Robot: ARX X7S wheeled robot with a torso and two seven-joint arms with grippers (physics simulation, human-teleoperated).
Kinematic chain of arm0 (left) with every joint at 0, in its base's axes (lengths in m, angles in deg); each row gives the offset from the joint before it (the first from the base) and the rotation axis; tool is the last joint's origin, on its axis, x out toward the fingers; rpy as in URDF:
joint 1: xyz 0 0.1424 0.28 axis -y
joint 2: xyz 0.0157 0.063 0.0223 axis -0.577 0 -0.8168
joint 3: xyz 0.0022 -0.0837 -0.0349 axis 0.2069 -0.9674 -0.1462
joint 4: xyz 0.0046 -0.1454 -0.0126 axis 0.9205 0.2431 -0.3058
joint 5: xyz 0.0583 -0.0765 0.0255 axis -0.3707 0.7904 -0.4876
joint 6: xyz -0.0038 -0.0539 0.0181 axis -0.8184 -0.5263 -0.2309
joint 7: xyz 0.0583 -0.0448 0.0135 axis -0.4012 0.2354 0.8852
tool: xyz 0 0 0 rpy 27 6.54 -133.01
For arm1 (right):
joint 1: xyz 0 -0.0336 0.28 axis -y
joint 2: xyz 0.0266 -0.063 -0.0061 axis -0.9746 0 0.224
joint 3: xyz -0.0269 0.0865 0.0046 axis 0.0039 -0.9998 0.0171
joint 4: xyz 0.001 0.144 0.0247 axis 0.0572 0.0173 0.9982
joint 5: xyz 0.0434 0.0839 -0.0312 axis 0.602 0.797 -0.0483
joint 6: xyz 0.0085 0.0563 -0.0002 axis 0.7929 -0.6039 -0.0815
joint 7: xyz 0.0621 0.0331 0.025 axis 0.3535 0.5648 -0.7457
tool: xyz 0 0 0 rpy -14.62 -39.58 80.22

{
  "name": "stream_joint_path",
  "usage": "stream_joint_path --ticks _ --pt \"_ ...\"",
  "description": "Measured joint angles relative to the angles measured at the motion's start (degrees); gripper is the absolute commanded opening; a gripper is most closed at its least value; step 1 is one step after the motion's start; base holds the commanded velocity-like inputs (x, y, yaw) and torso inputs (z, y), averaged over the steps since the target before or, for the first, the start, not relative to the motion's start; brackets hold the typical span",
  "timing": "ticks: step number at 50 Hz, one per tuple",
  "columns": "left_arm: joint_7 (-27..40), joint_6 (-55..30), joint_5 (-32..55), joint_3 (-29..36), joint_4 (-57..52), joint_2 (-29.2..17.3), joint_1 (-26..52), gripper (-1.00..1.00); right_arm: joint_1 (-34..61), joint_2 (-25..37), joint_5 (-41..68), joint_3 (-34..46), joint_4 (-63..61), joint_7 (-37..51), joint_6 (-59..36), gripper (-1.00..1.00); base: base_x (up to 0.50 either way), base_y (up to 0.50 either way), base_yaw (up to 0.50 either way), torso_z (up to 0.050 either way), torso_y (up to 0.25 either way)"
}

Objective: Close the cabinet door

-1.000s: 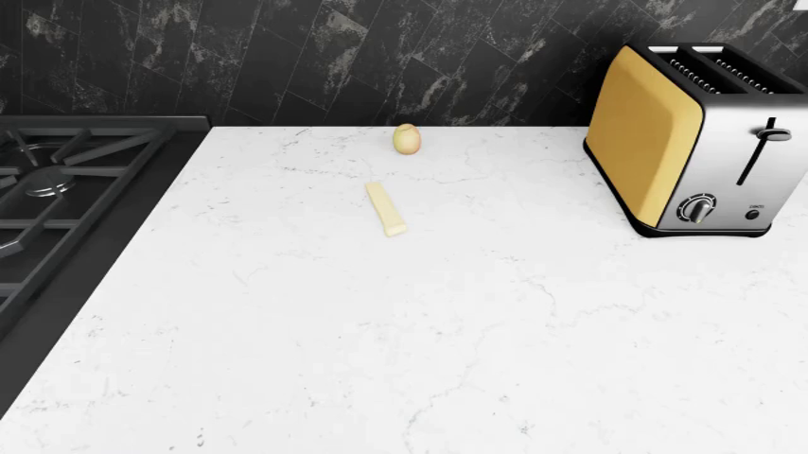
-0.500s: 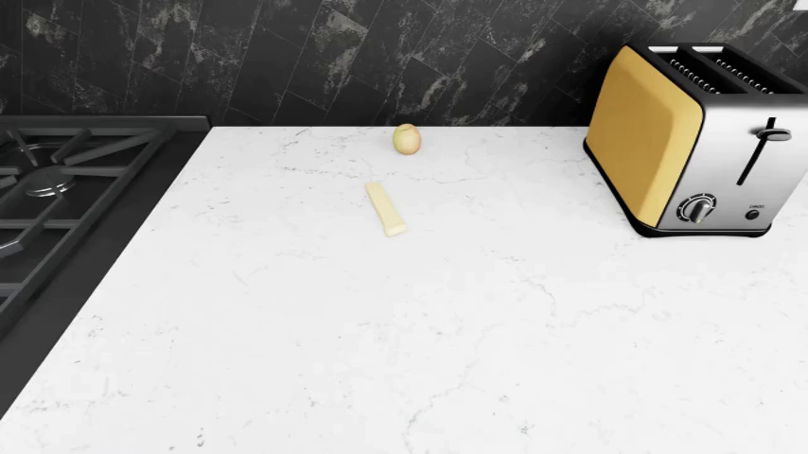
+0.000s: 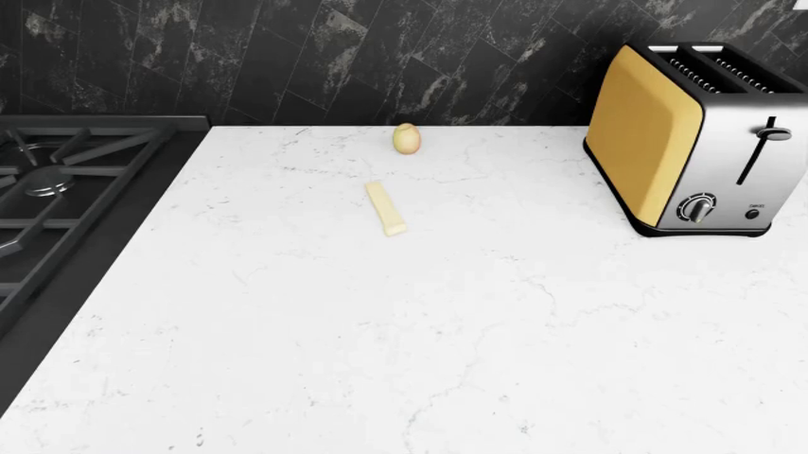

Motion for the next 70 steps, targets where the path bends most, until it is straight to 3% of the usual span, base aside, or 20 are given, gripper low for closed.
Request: stream_joint_path --ticks 29,70 --pt "-1.07 1.56 -0.12 -4.17 0.20 0.77 -4.93 1.00 -7.68 -7.82 2.04 -7.00 8.71 -14.98 9.32 1.00 0.00 0.00 0.01 0.001 0.005" --pt "-3.79 3.20 -2.16 -9.26 0.88 3.64 -11.43 1.00 -9.16 -18.22 -3.79 -5.28 26.32 -32.66 11.86 1.00 0.00 0.00 0.01 0.001 0.001"
